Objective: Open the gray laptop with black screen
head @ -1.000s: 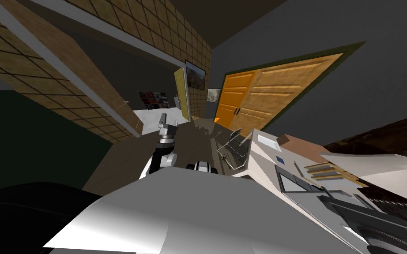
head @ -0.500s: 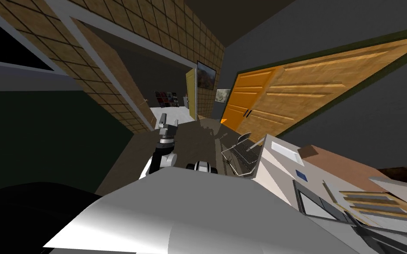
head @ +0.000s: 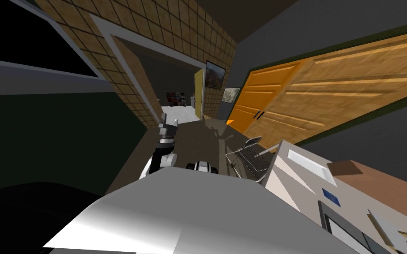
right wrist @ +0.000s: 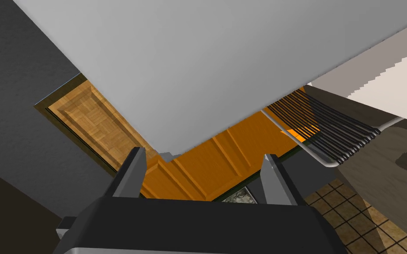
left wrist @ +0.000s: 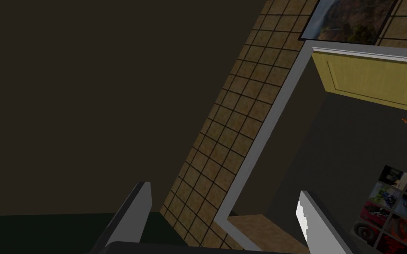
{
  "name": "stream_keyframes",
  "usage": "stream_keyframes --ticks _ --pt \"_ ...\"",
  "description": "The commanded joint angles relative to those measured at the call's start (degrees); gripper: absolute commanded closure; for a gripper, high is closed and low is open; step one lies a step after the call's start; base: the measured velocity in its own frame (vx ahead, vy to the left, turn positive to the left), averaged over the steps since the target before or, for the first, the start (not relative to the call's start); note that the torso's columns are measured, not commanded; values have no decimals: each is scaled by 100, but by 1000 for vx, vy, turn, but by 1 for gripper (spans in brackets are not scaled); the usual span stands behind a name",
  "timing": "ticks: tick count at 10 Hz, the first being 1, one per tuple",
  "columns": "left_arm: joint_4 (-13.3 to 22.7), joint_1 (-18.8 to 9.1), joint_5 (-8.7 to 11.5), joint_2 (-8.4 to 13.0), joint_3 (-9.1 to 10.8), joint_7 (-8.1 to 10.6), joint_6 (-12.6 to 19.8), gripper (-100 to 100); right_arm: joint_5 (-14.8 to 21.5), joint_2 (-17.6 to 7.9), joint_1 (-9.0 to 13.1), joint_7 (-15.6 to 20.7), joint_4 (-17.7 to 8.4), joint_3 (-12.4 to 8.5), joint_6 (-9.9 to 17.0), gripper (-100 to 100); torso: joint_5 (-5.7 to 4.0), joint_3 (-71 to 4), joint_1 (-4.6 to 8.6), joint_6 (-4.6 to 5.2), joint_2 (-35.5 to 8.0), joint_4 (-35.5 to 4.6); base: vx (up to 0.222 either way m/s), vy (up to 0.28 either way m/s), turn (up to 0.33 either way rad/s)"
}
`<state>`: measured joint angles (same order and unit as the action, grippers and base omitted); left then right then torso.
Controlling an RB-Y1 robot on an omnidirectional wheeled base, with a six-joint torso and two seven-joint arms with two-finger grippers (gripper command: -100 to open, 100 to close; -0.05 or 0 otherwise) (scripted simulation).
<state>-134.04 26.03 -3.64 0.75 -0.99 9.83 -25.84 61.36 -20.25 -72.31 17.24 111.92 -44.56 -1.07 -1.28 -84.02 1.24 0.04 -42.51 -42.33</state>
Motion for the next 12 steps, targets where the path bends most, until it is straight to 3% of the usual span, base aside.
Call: stream_keyframes --ticks 1,3,5,6,7,9,10,11,12 --pt "0 0 0 0 1 0 0 0 -167 -40 -377 -395 -442 -71 3 100 2 1 -11 12 2 -2 -60 45 421" --pt "0 0 0 1 1 0 0 0 -167 -40 -600 -557 -521 -71 3 100 9 -3 -22 3 10 -6 -32 18 268" --pt "0 1 0 0 1 0 0 0 -289 -155 -983 -895 -801 -150 83 100 20 0 -33 3 0 -10 -27 39 358" --pt "0 1 0 1 1 0 0 0 -289 -155 -1030 -895 -801 -150 83 100 27 -1 -53 -2 4 -12 -13 11 96" --pt "-1 2 0 1 2 0 0 0 -412 -270 -1325 -1151 -980 -230 164 100 31 -4 -49 14 6 -12 -29 39 337" --pt "0 1 0 1 1 0 0 0 -535 -386 -1640 -1429 -1319 -309 244 100 78 -28 -64 -14 9 -6 -29 61 423" --pt "0 1 0 1 1 0 0 0 -535 -386 -1817 -1570 -1362 -309 244 100 107 -48 -95 -13 21 2 -38 43 395" --pt "0 1 0 1 1 0 0 0 -556 -381 -1803 -1497 -1247 -307 257 100 112 -55 -109 -15 34 5 -19 8 70" --pt "0 3 0 1 2 0 0 0 -601 -416 -1969 -1581 -1263 -244 126 100 115 -59 -113 -1 40 7 16 -53 -2"
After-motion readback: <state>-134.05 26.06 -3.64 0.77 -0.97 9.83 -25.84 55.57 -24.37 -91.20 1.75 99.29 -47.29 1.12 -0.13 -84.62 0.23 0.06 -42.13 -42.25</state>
